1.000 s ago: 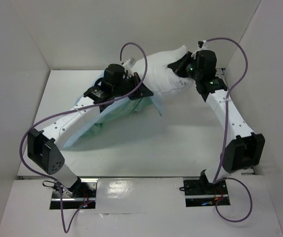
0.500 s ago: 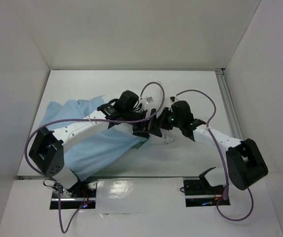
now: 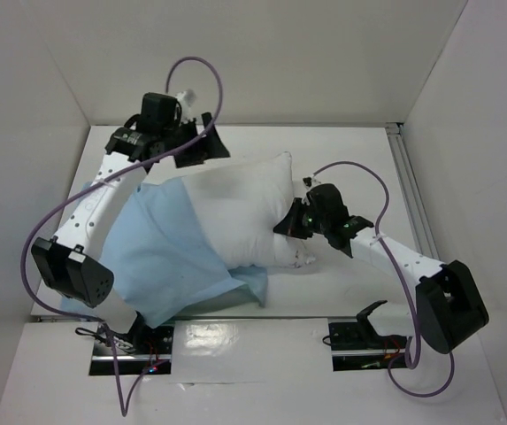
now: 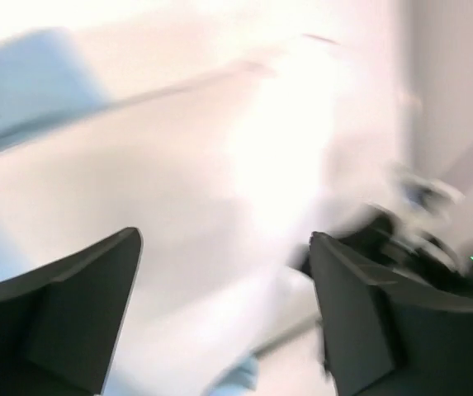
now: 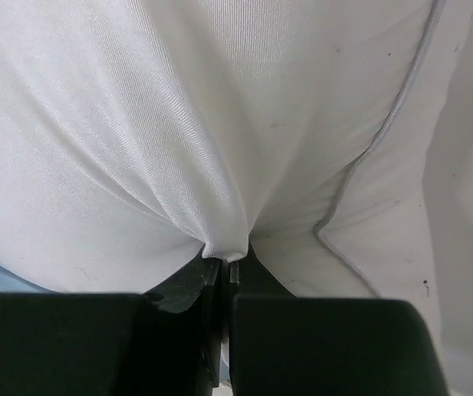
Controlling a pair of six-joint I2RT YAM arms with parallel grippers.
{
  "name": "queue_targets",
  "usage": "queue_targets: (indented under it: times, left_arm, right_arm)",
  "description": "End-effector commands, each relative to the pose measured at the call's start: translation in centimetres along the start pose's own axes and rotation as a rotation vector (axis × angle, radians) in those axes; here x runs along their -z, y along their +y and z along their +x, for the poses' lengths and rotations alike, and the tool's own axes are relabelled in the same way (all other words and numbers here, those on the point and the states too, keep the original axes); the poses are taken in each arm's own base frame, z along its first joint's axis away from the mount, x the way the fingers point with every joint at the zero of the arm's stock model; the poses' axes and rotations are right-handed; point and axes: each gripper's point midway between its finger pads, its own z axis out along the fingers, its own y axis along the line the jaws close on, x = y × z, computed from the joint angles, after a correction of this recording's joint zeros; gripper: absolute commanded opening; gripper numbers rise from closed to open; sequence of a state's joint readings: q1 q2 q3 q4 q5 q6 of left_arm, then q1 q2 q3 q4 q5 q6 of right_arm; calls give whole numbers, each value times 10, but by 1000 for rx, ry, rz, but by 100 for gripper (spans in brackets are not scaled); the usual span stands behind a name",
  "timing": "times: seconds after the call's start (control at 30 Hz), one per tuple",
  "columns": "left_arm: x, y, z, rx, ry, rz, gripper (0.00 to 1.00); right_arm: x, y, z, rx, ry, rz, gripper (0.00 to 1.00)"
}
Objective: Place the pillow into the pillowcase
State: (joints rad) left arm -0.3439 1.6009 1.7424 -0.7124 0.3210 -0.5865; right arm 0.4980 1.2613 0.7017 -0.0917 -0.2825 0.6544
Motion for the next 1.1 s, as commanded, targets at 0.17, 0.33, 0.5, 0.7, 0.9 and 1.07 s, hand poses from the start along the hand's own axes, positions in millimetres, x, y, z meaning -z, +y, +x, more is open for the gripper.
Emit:
queue_targets:
  times: [0.17, 0.33, 0.5, 0.7, 0.9, 1.07]
  left_arm:
    - [21, 148, 10, 143, -12, -652, 100]
    - [4, 174, 51, 203, 149, -601, 96]
    - [9, 195, 63, 218, 183, -645, 74]
    - [26, 161, 21, 146, 68, -545, 5]
    - [11, 106, 1, 18, 73, -387, 0]
    - [-14, 45, 8, -68, 133, -216, 0]
  right_arm:
    - [0, -23, 39, -24, 159, 100, 0]
    - [-2, -25, 30, -4, 155, 145, 0]
    - [-4, -26, 23, 7, 144, 167, 0]
    - [-12, -27, 23, 2, 160, 168, 0]
    - [-11, -18, 18, 21, 156, 154, 0]
    - [2, 4, -8, 56, 86, 136, 0]
